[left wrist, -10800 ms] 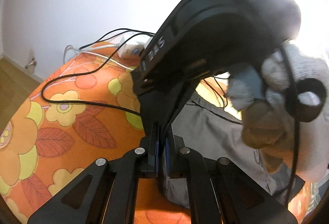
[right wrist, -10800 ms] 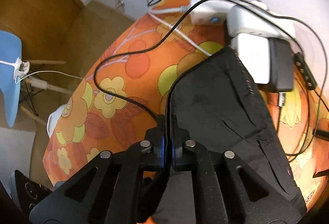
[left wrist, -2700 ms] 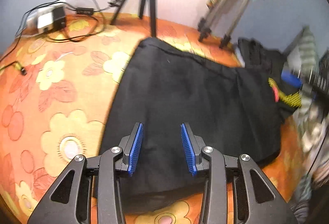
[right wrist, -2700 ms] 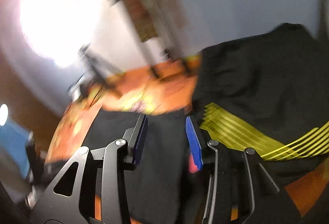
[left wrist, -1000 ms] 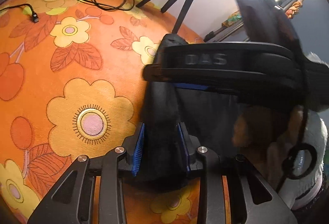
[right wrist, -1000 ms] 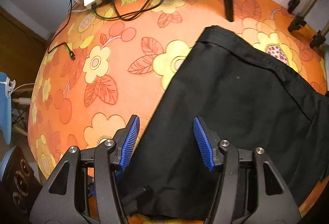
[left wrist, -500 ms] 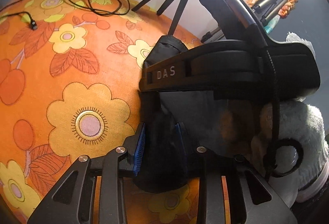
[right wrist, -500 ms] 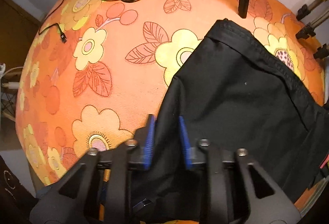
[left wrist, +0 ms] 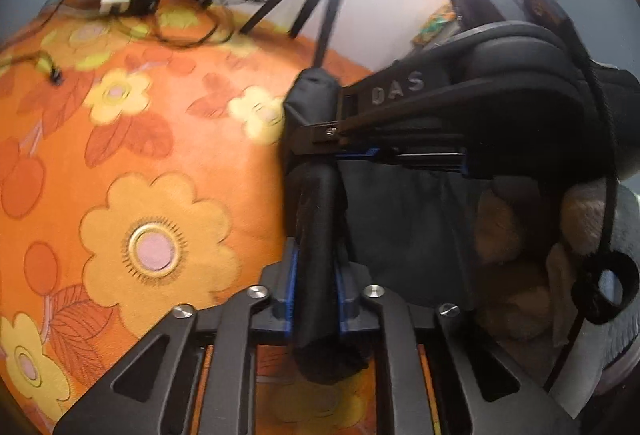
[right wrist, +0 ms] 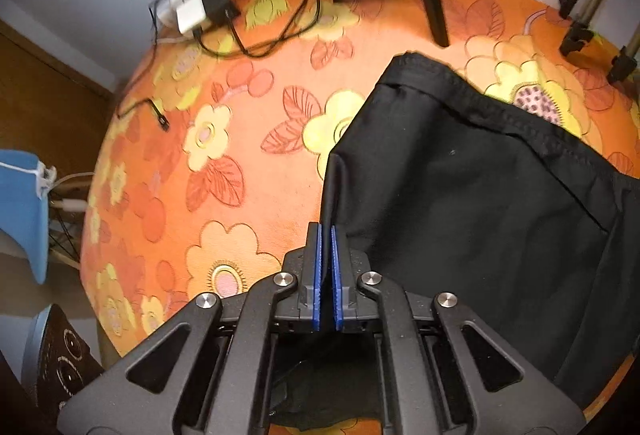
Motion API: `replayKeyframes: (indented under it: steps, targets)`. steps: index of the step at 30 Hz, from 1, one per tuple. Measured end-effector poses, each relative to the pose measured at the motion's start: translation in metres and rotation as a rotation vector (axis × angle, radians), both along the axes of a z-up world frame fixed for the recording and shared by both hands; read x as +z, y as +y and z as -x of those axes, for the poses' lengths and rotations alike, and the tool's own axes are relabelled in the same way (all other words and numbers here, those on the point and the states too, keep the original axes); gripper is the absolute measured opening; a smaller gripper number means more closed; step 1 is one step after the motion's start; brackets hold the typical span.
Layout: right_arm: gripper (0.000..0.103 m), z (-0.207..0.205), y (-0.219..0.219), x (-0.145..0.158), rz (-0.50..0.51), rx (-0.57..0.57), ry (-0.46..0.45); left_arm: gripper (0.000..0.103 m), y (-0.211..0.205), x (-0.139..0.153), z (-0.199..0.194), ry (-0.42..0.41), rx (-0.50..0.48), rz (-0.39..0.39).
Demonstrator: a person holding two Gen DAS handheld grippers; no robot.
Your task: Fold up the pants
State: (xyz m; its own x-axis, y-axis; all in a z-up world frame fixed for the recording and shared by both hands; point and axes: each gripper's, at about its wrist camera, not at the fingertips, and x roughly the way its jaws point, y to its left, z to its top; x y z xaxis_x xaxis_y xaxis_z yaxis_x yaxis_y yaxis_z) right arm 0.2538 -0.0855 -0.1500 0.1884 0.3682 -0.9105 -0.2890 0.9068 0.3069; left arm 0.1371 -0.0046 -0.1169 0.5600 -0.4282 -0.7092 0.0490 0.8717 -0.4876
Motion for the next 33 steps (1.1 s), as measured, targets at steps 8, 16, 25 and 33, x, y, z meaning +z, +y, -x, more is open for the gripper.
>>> replayKeyframes:
  steps: [8,16,25,33]
  targets:
    - [0.005,0.008,-0.040,0.031,-0.112,-0.057,-0.054,0.009,-0.033,0.029,0.006,-0.094,-0.060,0.007]
    - [0.004,0.020,-0.119,0.060,-0.166,-0.149,-0.132,0.009,-0.095,0.047,0.002,-0.148,-0.158,0.031]
    - [0.004,0.039,-0.235,0.061,-0.202,-0.308,-0.164,0.009,-0.190,0.042,0.000,-0.169,-0.312,0.025]
    - [0.004,0.066,-0.315,0.030,-0.194,-0.427,-0.164,0.009,-0.259,0.016,0.006,-0.173,-0.461,-0.073]
